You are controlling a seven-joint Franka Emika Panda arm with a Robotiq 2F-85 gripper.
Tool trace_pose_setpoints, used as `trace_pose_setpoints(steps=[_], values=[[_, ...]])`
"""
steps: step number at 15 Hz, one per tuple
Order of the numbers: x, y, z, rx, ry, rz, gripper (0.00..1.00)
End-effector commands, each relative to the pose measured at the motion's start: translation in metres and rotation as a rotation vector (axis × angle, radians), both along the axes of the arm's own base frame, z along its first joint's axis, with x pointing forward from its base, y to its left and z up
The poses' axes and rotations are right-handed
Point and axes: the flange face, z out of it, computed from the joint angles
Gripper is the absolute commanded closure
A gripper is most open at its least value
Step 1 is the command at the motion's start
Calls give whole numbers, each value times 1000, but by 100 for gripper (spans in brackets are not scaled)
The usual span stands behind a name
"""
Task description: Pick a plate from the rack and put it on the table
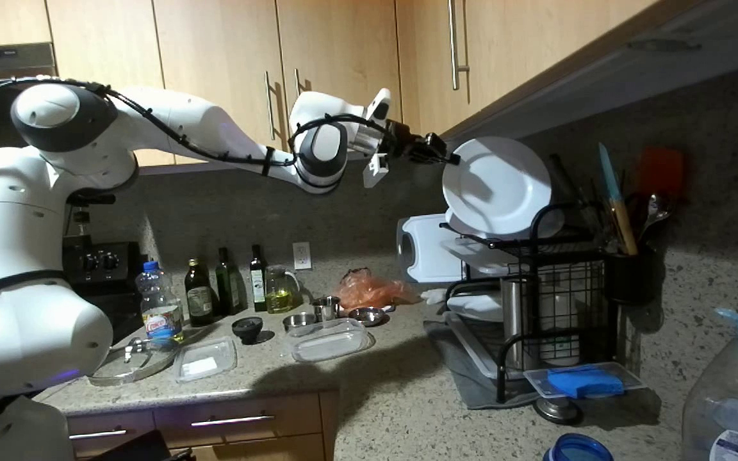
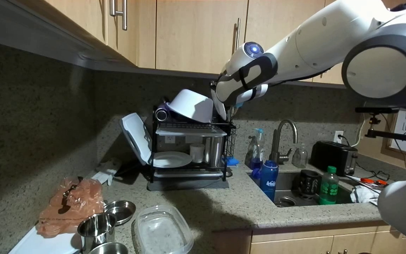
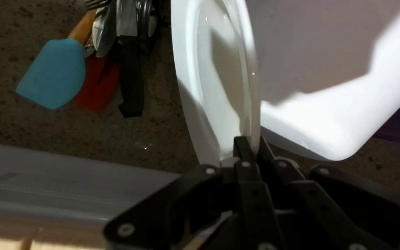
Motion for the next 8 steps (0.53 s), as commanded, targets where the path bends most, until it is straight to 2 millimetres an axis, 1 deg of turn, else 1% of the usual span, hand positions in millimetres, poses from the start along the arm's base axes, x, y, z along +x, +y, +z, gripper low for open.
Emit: trace_pose_setpoints(steps=[1,8], values=[[-9,10,11,-40,-14,17,98],[-18,27,10,-70,15,27,98]])
